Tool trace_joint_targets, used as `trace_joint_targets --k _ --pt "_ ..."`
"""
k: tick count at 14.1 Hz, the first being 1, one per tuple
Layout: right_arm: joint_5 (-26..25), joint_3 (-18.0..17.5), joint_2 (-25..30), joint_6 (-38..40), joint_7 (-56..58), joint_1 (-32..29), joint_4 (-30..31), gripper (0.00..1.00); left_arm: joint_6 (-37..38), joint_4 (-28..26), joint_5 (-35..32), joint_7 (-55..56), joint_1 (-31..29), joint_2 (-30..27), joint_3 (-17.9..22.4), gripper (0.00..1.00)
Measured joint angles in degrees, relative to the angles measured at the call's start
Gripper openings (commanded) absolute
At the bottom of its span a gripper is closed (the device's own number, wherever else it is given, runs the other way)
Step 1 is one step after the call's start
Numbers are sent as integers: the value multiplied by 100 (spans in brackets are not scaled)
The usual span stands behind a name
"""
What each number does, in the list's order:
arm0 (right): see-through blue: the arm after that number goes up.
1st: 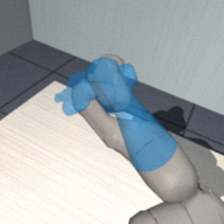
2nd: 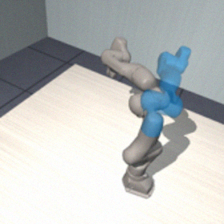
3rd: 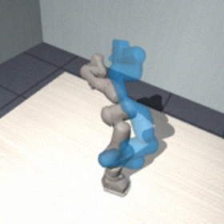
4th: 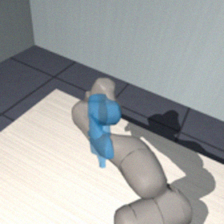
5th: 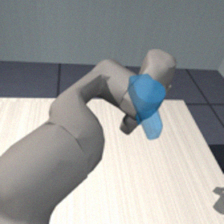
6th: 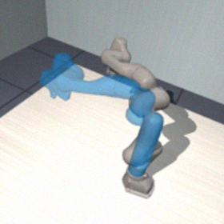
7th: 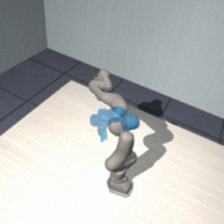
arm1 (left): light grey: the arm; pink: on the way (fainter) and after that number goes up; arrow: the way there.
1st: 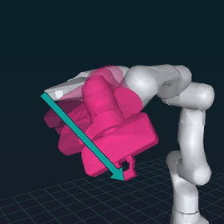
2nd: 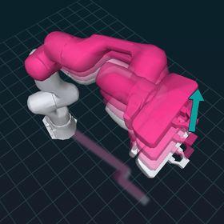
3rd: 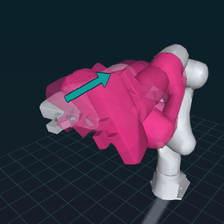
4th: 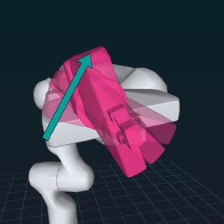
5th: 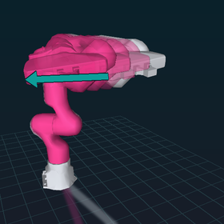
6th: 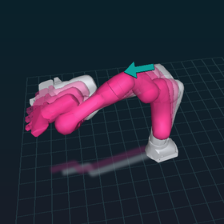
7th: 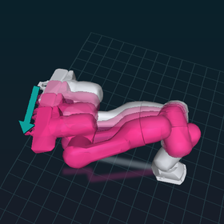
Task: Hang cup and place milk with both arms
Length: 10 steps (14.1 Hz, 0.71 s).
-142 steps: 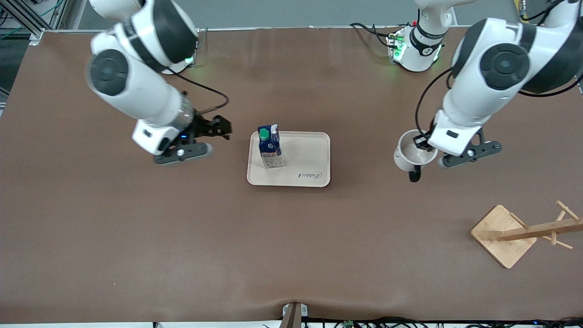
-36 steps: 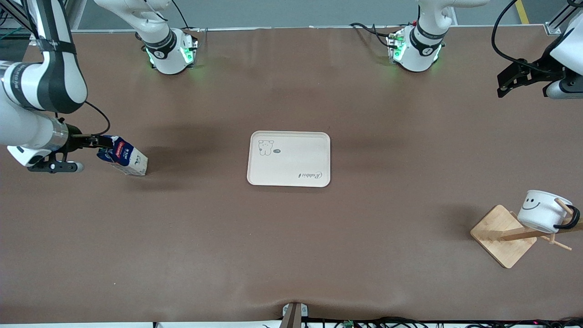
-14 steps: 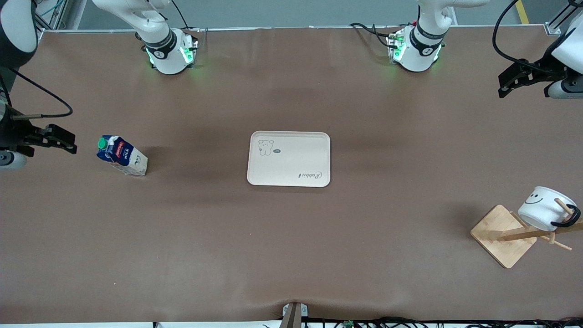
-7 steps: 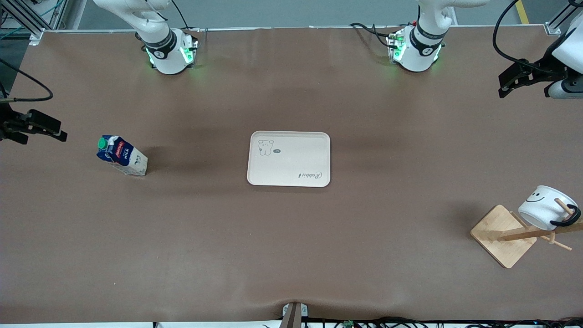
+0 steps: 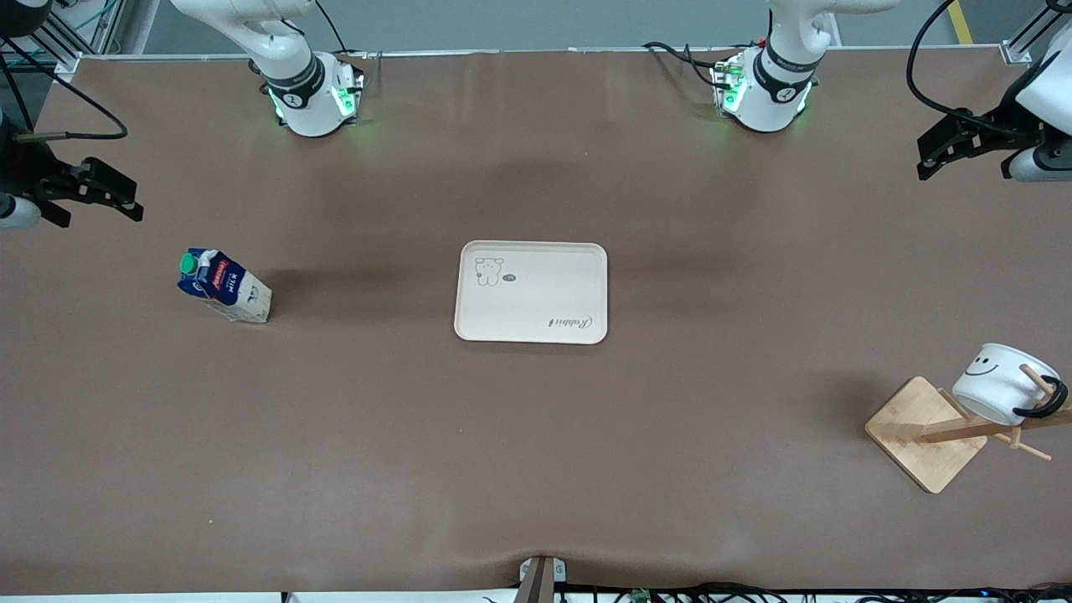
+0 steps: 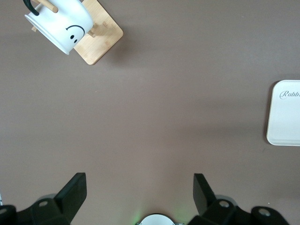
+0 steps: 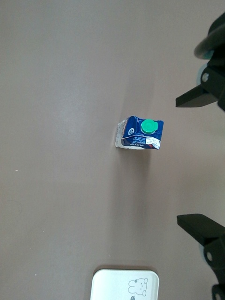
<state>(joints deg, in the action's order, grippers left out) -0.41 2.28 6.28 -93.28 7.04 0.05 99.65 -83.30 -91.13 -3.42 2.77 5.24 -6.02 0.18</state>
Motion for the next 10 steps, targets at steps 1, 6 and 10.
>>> trace_joint_targets --k 1,6,10 --pt "-7 -6 -1 -1 0 3 8 100 0 0 3 0 0 0 0 100" --pt "-13 -7 -1 -48 0 3 2 100 -5 0 54 0 1 1 -3 100" --pt "-13 -4 0 -65 0 3 -77 100 -6 0 55 0 9 2 -11 100"
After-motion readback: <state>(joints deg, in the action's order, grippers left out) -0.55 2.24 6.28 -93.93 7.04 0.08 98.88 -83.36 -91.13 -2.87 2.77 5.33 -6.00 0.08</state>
